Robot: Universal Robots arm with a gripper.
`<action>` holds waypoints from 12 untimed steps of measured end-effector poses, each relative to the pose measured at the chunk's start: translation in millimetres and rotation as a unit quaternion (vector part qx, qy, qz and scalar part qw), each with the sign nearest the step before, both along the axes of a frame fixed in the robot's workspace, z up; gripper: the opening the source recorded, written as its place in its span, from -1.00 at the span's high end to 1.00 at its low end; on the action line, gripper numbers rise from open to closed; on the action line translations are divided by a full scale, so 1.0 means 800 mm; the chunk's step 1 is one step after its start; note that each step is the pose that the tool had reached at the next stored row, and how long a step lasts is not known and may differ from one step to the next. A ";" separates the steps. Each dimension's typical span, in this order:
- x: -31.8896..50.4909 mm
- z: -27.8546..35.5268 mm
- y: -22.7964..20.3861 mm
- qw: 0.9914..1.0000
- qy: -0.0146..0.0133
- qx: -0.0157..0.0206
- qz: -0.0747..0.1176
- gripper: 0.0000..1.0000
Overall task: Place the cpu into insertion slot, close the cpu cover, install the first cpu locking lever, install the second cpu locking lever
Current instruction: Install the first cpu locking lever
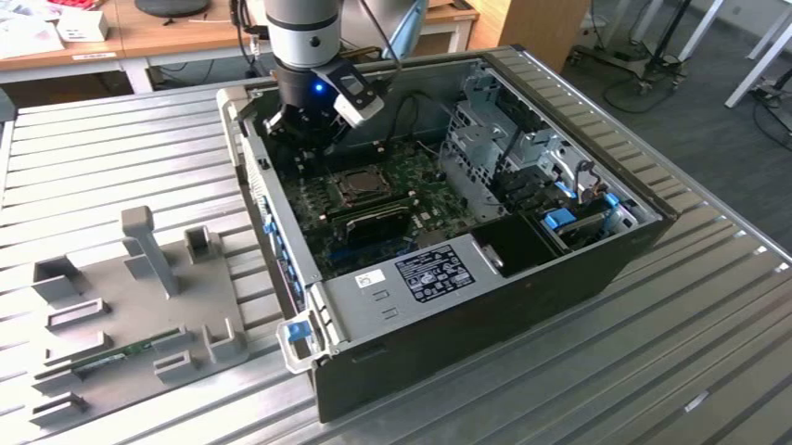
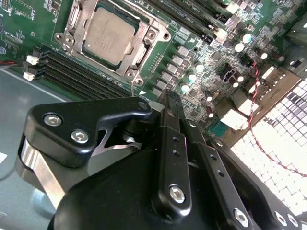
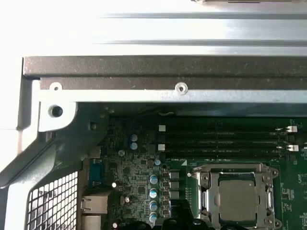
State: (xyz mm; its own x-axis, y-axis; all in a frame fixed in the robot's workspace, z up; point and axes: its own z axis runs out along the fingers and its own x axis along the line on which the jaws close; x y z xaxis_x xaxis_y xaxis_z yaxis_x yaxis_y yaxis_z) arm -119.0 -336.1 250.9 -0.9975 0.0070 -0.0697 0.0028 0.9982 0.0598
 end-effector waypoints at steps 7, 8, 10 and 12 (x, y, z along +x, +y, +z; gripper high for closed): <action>0.000 -0.0001 0.0004 1.000 -0.001 0.011 0.000 0.80; 0.000 0.0000 0.0004 1.000 -0.001 0.012 0.000 0.80; 0.000 -0.0001 0.0004 1.000 -0.001 0.012 0.000 0.80; -0.001 -0.0001 0.0015 1.000 -0.001 0.012 0.000 0.80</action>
State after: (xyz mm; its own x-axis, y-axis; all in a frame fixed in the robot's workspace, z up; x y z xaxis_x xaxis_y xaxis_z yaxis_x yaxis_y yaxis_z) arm -119.8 -334.8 250.9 -0.9974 0.0087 -0.0717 0.0026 0.9964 0.0844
